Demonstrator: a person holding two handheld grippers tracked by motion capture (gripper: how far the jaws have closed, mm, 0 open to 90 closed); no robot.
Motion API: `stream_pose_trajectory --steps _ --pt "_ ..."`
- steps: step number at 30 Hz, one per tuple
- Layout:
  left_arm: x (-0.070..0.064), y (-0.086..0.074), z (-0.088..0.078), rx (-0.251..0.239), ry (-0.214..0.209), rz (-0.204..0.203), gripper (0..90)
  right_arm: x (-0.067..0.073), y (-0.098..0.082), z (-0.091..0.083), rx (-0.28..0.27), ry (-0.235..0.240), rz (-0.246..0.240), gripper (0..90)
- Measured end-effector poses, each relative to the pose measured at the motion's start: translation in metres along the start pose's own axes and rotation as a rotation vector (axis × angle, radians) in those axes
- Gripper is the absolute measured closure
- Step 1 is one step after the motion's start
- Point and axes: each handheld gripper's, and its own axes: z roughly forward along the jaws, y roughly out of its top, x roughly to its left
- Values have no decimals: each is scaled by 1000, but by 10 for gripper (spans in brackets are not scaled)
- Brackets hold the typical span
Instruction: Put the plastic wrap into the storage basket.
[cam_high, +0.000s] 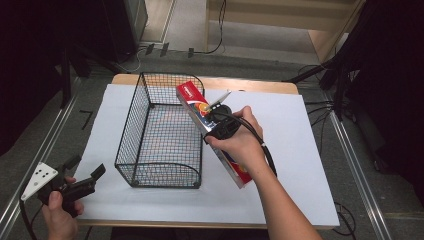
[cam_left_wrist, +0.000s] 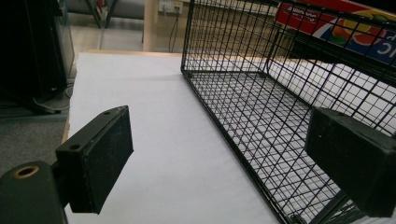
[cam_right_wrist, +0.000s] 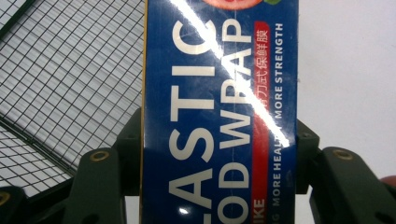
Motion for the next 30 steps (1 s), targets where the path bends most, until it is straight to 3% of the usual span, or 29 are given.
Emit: stream_pose_trajectory --steps 30 --pt "0 0 0 -5 5 -3 81 35 14 10 25 37 -85 420"
